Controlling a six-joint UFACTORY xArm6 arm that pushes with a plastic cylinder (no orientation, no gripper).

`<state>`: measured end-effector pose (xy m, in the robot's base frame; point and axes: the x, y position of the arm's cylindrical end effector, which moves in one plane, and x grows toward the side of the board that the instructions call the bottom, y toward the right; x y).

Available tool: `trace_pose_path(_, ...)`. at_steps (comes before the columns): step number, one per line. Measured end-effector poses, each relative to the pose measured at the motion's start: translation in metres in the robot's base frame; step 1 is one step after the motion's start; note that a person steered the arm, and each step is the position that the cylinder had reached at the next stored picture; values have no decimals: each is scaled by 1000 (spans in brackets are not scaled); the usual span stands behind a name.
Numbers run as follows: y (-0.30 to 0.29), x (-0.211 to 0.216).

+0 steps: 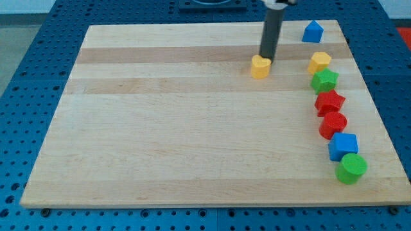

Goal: Move the yellow hexagon to the left of the green star

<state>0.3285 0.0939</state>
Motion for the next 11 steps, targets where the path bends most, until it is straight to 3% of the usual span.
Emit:
trace_pose_path(1,-38,2)
trace_pose_path(2,-6,-4)
trace_pose_path(4,93,-34)
trace_pose_path(6,193,-24)
trace_pose_path(8,177,24)
trace_pose_path(10,160,-6)
trace_pose_path(11,141,3)
